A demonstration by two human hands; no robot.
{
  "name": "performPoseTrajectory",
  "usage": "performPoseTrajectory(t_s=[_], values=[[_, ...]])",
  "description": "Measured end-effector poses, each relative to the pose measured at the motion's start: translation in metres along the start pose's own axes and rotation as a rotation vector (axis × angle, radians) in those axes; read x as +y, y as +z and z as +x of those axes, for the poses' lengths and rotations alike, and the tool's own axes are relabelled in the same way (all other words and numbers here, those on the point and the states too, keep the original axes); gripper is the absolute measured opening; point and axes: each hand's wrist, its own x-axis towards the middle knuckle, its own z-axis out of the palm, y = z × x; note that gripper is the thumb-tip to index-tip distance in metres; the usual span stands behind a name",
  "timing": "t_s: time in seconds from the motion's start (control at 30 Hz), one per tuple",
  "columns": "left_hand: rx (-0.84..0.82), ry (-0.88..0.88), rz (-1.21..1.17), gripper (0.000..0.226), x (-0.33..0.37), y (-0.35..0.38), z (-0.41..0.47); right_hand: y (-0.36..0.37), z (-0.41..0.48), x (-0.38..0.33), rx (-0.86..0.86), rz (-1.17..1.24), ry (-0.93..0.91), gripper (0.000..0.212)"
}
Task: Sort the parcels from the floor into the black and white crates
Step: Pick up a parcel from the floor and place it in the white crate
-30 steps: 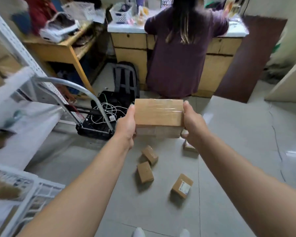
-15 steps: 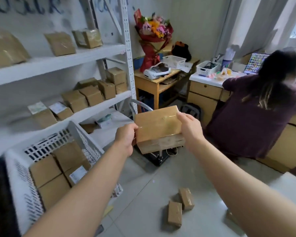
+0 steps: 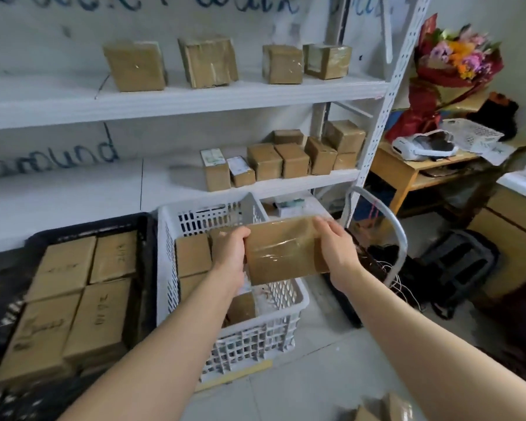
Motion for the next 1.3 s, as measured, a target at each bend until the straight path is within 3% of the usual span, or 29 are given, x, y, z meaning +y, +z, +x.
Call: performPoseTrajectory(t_s=[0.2, 0.33, 0.5, 0.73, 0.9, 1.0, 1.2, 1.3], values=[[0.115, -0.028, 0.033, 0.007, 0.012, -0.055, 0.070, 0.093, 0.048, 0.009, -0.108, -0.114, 0.051, 0.017], [0.188, -0.096, 0.028, 0.034, 0.015, -0.084, 0.110, 0.148, 0.076, 0.022, -0.182, -0.190, 0.095, 0.028], [0.263, -0.188, -0.066, 0.005, 0.016, -0.108, 0.151, 0.197, 0.115, 0.031, -0.304, -0.291, 0.126, 0.031], [0.378, -0.268, -0.209, 0.011, 0.012, -0.113, 0.203, 0.263, 0.192, 0.041, -0.526, -0.447, 0.125, 0.040], [0.434, -0.355, -0.347, 0.017, -0.001, -0.104, 0.238, 0.306, 0.239, 0.061, -0.625, -0.480, 0.134, 0.035], [0.516, -0.390, -0.392, 0.030, -0.010, -0.101, 0.252, 0.332, 0.257, 0.077, -0.659, -0.563, 0.141, 0.034], [0.648, -0.415, -0.501, 0.016, -0.018, -0.109, 0.276, 0.380, 0.271, 0.102, -0.759, -0.627, 0.175, 0.039], [0.689, -0.437, -0.531, 0.026, -0.018, -0.111, 0.285, 0.394, 0.276, 0.112, -0.741, -0.627, 0.191, 0.037]])
